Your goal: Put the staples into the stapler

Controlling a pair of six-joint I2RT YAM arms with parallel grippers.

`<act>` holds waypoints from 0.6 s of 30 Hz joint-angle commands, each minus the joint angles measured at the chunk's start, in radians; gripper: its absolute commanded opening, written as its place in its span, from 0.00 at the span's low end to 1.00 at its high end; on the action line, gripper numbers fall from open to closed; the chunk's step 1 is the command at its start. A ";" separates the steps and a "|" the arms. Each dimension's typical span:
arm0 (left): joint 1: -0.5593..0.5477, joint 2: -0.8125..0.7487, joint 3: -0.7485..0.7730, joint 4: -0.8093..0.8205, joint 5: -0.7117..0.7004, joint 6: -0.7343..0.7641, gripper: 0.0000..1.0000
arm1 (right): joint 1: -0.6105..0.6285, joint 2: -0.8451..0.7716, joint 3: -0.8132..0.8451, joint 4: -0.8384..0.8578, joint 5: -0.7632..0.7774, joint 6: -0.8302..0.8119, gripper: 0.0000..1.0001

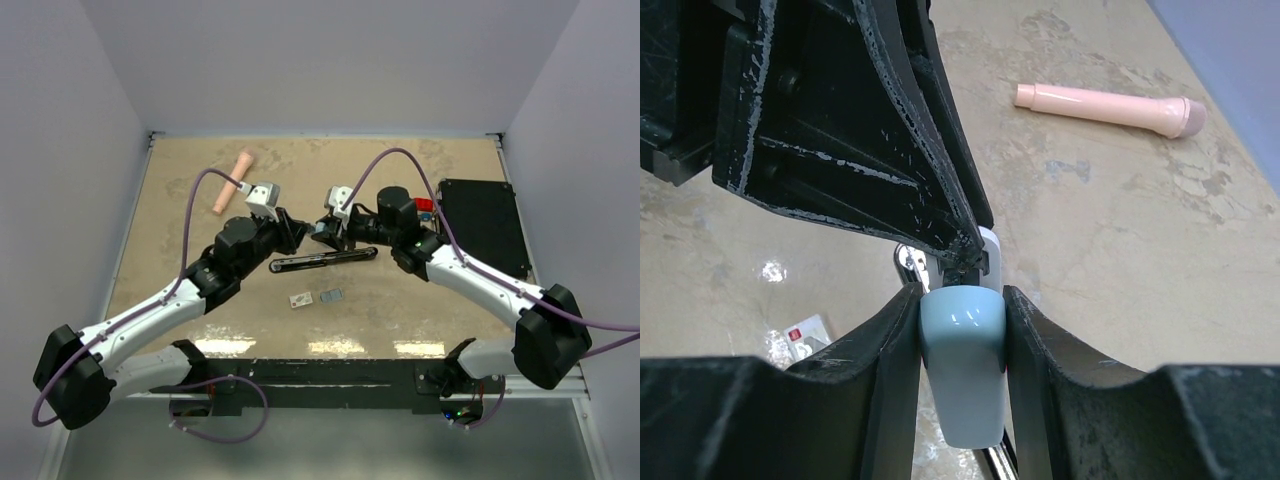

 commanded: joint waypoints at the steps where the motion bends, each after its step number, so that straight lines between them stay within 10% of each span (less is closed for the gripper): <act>1: -0.004 -0.001 0.038 -0.089 -0.149 0.033 0.20 | 0.009 -0.041 -0.004 0.097 0.015 0.018 0.00; 18: -0.070 0.063 0.109 -0.156 -0.197 0.040 0.26 | 0.037 -0.035 0.001 0.124 0.060 0.030 0.00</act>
